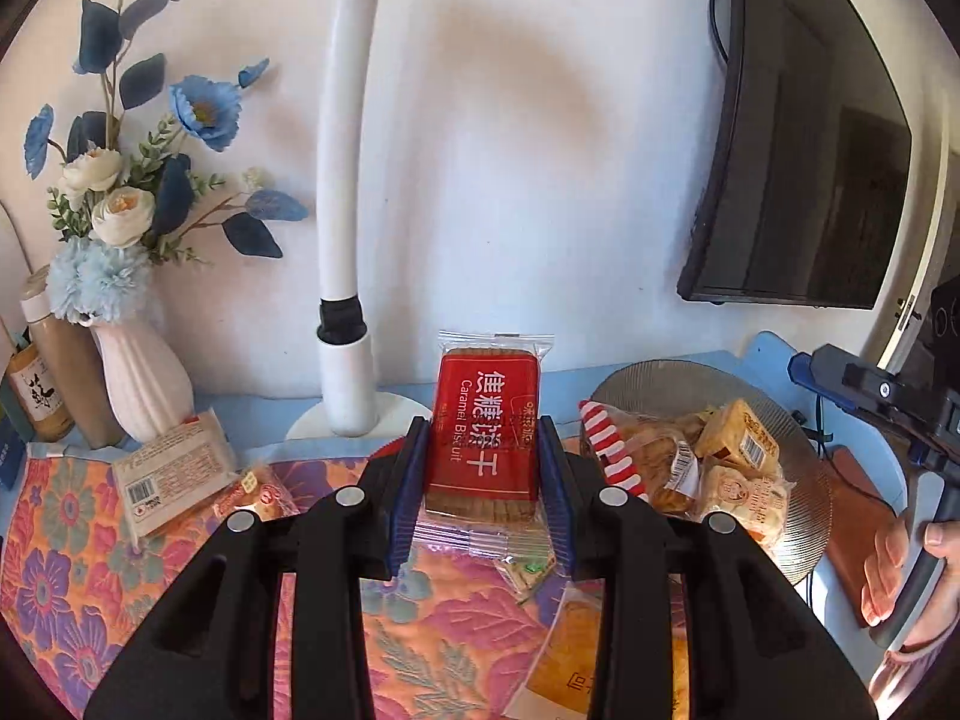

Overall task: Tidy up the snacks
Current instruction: 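Carry both packs to the glass bowl and open both tools to drop them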

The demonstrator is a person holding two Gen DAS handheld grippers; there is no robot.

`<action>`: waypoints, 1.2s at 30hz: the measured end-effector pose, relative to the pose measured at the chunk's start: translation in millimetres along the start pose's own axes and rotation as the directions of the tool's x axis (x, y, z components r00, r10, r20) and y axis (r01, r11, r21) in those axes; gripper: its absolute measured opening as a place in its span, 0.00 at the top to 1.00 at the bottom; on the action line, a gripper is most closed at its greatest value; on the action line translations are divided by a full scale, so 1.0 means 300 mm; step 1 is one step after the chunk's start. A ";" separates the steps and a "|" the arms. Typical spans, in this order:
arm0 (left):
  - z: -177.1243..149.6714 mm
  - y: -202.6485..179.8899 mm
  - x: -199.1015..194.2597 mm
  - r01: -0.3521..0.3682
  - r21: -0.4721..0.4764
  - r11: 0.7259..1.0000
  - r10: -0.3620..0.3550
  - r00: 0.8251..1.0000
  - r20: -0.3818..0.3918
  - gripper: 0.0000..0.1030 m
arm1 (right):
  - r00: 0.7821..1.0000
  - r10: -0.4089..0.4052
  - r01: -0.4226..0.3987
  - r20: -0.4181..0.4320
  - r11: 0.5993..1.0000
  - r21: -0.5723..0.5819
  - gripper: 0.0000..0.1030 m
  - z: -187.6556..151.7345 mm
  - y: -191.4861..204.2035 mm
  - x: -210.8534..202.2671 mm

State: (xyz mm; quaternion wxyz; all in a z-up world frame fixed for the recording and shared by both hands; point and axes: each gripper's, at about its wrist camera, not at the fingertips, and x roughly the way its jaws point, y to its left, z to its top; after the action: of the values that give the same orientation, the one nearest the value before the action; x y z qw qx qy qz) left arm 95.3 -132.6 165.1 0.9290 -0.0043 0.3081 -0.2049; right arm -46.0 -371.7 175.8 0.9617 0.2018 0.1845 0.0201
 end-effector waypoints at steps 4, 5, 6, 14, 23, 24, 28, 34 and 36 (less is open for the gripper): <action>-0.090 0.023 0.045 -0.049 -0.015 0.999 0.048 0.996 -0.073 0.66 | 0.996 0.021 -0.023 -0.092 1.000 -0.020 0.08 -0.153 0.029 -0.055; -0.112 0.049 0.048 -0.049 -0.036 0.998 0.045 0.994 -0.098 0.67 | 0.992 0.031 -0.036 -0.123 0.999 -0.038 0.03 -0.198 0.050 -0.060; -0.132 0.084 0.047 -0.046 -0.065 0.997 0.039 0.992 -0.118 0.67 | 0.986 0.028 -0.040 -0.164 0.997 -0.069 0.03 -0.244 0.078 -0.054; -0.243 0.273 -0.076 -0.100 -0.135 0.986 0.080 0.986 -0.146 0.65 | 0.879 -0.150 0.008 -0.452 0.954 -0.300 0.03 -0.542 0.182 0.097; -0.315 0.382 -0.091 -0.130 -0.176 0.976 0.097 0.978 -0.185 0.65 | 0.834 -0.285 0.145 -0.472 0.939 -0.312 0.03 -0.579 0.085 0.244; -0.320 0.384 -0.087 -0.130 -0.176 0.976 0.096 0.978 -0.188 0.65 | 0.838 -0.277 0.142 -0.469 0.942 -0.303 0.03 -0.582 0.083 0.247; -0.335 0.379 -0.060 -0.119 -0.180 0.976 0.081 0.975 -0.205 0.65 | 0.802 -0.377 0.184 -0.464 0.894 -0.409 0.03 -0.611 0.136 0.282; -0.342 0.353 -0.051 -0.109 -0.191 0.976 0.070 0.977 -0.200 0.65 | 0.831 -0.395 0.227 -0.393 0.884 -0.409 0.18 -0.639 0.209 0.252; -0.338 0.347 -0.059 -0.109 -0.186 0.977 0.072 0.978 -0.193 0.65 | 0.855 -0.354 0.208 -0.378 0.903 -0.376 0.20 -0.636 0.225 0.235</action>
State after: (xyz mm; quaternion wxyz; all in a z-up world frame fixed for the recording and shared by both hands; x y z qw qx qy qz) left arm 63.6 -18.5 79.2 0.8997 -0.0622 0.4118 -0.1306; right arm -47.1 -229.2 15.7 0.9074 0.0031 0.4175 -0.0482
